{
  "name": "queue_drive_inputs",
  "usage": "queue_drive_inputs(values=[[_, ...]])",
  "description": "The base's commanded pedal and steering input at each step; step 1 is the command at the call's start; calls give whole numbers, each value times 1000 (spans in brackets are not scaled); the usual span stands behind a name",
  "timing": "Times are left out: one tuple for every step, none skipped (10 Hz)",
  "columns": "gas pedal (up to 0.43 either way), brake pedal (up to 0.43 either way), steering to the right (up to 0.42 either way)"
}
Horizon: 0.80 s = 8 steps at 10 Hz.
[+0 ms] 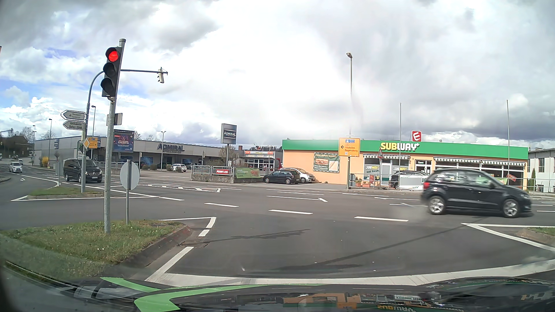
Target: Follow the waypoints while adhering to traffic rules and regulations
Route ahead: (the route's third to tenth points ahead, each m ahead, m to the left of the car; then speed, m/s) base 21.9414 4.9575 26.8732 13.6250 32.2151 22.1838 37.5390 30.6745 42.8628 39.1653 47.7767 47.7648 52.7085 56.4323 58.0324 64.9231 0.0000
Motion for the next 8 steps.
queue_drive_inputs(values=[[0, 311, 12], [0, 311, 12], [0, 311, 12], [0, 311, 12], [0, 311, 12], [0, 311, 12], [0, 311, 12], [0, 311, 12]])
